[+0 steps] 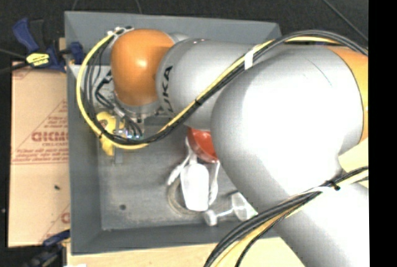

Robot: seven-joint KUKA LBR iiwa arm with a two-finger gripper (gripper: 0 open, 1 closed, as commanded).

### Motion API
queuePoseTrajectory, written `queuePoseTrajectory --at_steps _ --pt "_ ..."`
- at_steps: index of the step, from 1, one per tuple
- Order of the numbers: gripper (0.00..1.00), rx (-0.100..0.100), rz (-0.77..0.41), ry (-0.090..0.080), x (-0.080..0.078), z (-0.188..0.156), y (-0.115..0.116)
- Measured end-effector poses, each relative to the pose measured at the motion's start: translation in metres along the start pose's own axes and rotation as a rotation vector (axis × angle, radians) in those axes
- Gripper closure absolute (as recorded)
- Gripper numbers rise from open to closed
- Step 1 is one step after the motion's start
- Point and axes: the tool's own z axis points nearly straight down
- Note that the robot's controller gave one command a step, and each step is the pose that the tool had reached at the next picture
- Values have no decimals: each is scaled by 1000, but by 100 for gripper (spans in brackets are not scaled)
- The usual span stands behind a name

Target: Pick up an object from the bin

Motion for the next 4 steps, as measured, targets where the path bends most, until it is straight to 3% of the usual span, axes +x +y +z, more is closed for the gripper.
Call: queuePoseTrajectory --at_steps 1,2,4 --pt "0 5 -223 -12 29 -2 -4" --pt "100 8 -8 -8 -3 -2 -8" --pt "100 7 -6 -11 -4 -5 -9"
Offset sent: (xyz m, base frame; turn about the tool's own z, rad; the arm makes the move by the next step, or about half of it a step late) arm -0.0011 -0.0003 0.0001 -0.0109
